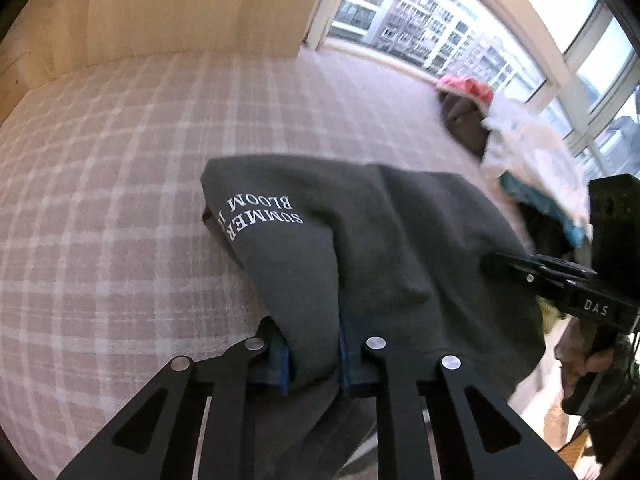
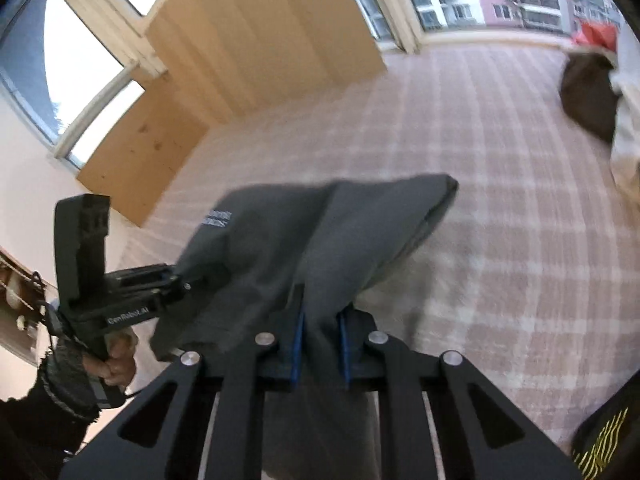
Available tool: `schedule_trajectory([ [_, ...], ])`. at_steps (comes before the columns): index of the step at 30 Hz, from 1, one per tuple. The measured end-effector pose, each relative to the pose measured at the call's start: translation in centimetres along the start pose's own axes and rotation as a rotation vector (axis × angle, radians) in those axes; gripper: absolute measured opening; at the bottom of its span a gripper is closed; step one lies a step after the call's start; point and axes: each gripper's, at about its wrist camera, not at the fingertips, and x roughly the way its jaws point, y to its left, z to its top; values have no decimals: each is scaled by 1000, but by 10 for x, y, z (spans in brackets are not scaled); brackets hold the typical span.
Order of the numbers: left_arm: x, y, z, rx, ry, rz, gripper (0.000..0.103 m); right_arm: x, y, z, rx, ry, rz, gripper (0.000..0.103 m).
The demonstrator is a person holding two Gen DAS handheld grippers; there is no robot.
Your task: Fold clothes
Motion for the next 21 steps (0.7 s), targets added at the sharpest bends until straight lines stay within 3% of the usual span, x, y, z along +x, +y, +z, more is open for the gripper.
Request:
schedule_trajectory([
  [4,2,2,3,43,-16,3,15,4,14,3,-27,27,-76,14],
  [7,21,4,16,66,32,0,15,15,12,-13,-22,51,-154,14],
  [10,29,12,29,91,23,-25,15,10,10,-12,81,24,-101,14],
  [16,-1,28,62,131,-61,-27,15,29,93,37,-40,-37,-76,14],
  [21,-70,110,75,141,-131,20,15,90,174,92,-95,-92,-42,14],
])
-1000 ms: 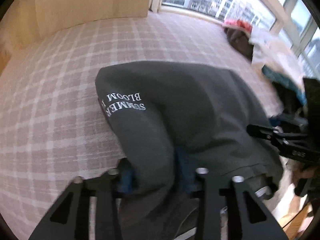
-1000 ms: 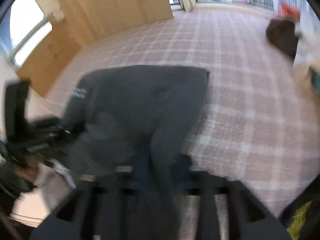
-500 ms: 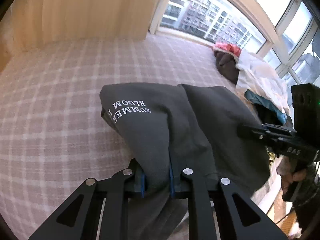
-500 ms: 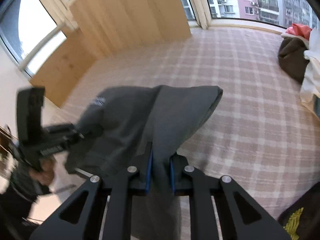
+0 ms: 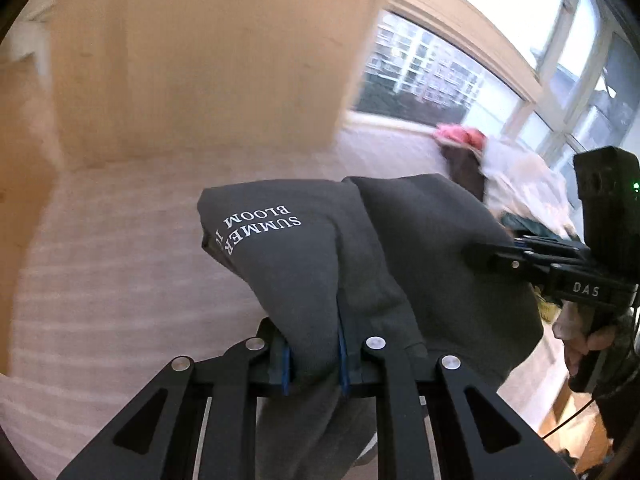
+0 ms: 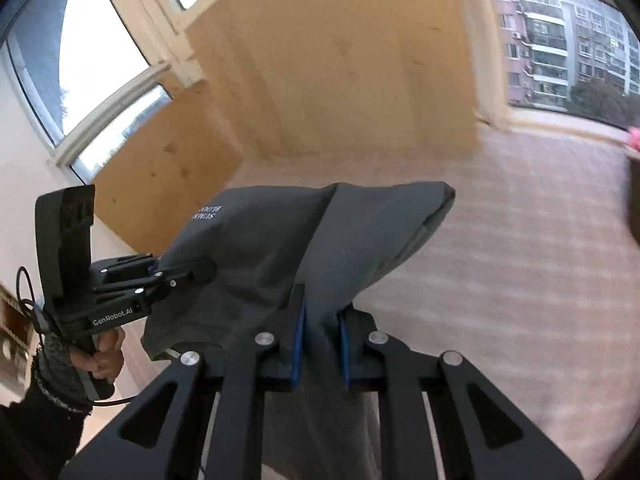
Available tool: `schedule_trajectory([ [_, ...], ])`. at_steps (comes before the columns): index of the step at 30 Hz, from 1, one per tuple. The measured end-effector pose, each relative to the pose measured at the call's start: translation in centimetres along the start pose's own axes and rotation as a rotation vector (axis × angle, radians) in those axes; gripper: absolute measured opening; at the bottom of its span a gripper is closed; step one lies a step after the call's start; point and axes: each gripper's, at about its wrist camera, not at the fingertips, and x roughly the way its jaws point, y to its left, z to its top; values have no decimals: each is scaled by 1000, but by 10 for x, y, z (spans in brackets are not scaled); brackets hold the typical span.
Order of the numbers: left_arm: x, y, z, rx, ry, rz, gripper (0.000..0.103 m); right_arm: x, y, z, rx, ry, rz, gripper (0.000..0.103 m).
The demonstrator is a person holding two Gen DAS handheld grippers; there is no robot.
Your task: Fold clothes
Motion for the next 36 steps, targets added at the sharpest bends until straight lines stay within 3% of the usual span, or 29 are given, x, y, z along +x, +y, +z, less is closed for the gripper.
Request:
schedule_trajectory([
  [4,-29,77,39,10,-23,77,15,75,56,44,-6,-18,36,14],
  [9,-17,159,71,-10,-5,137,15,145,100,78,-19,4,23,14],
  [12,-31,194,87,-30,14,147,15,182,108,90,-11,30,8,14],
  [18,-42,278,86,-60,71,118,16,235,93,100,-28,93,-75,14],
  [20,-19,290,81,-64,115,118,17,256,83,98,-34,131,-125,14],
  [22,0,299,77,-65,159,160,33,269,77,95,-39,165,-148,14],
  [25,13,304,73,-44,189,231,50,273,73,89,-59,200,-179,25],
  [26,10,301,73,-27,183,259,51,270,73,88,-68,203,-194,31],
  [29,-18,288,77,7,157,339,51,249,76,87,-79,188,-241,32],
  [31,-36,279,80,26,132,383,50,226,84,87,-82,118,-259,32],
  [33,-48,270,85,43,106,365,51,207,94,86,-89,56,-248,37],
  [36,-51,261,87,37,86,300,51,210,113,83,-109,75,-145,39],
])
